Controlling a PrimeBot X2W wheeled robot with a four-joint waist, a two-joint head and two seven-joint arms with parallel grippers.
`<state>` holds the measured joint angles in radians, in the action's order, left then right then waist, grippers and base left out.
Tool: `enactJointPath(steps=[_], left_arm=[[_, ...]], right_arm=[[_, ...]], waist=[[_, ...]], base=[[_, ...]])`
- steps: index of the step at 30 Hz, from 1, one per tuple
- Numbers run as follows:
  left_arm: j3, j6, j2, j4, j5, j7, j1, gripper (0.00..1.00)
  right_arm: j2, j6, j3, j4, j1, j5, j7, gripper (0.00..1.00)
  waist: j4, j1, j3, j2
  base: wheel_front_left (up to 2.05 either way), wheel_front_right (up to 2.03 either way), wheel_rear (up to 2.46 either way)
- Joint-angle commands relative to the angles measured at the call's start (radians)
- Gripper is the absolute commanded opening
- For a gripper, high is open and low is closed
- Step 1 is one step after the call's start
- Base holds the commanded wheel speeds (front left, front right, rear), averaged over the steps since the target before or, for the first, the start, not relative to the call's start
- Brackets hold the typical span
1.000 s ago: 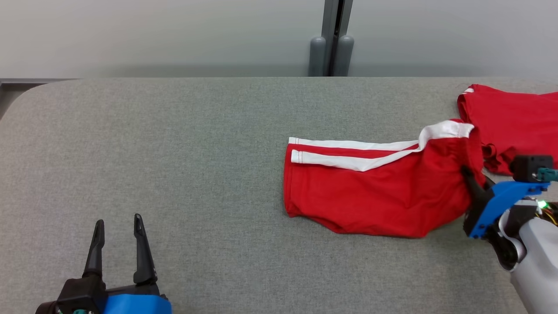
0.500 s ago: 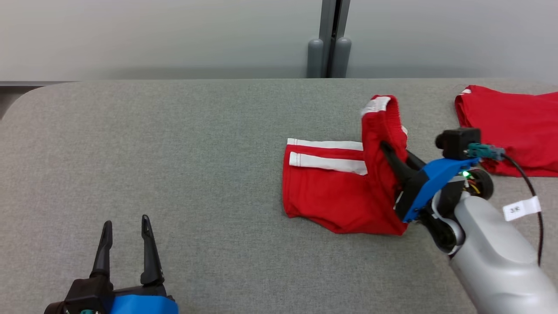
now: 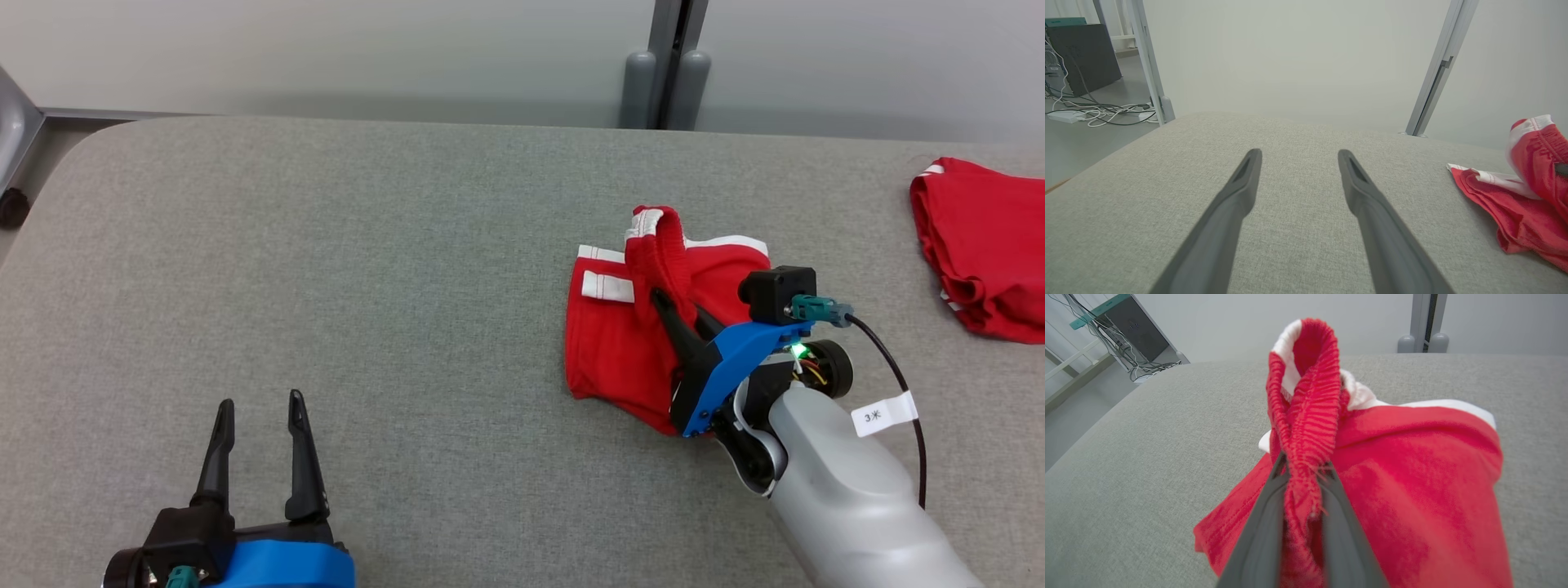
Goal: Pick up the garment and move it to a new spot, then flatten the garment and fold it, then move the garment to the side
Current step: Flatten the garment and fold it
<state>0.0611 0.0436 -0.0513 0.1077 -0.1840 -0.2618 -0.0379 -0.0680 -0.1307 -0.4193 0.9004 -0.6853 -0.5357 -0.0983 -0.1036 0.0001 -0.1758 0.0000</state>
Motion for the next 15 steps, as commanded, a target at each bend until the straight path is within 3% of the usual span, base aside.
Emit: enactJointPath(steps=[1, 2, 9, 15], left_arm=[[0.003, 0.005, 0.001, 0.003, -0.003, -0.004, 0.015, 1.00], [0.003, 0.006, 0.001, 0.003, -0.004, -0.004, 0.018, 1.00], [-0.011, 0.002, 0.002, 0.002, 0.013, -0.004, 0.011, 1.00], [-0.040, -0.006, 0.001, -0.002, 0.035, -0.004, -0.007, 1.00]], right_arm=[[0.006, 0.000, 0.002, 0.018, -0.022, 0.008, -0.020, 0.50], [0.010, 0.000, 0.001, 0.034, -0.024, 0.009, -0.032, 1.00], [0.015, 0.000, -0.045, 0.017, -0.014, -0.002, -0.134, 1.00], [-0.071, 0.000, 0.004, -0.093, 0.055, 0.022, -0.166, 1.00]], waist=[[-0.007, -0.0001, -0.007, 0.0000], [-0.009, -0.0001, -0.008, 0.0000], [0.014, -0.0001, 0.005, 0.0000], [0.057, -0.0001, 0.030, 0.0000]], base=[[0.00, 0.00, 0.00], [0.00, 0.00, 0.00], [0.00, 0.00, 0.00], [0.00, 0.00, 0.00]])
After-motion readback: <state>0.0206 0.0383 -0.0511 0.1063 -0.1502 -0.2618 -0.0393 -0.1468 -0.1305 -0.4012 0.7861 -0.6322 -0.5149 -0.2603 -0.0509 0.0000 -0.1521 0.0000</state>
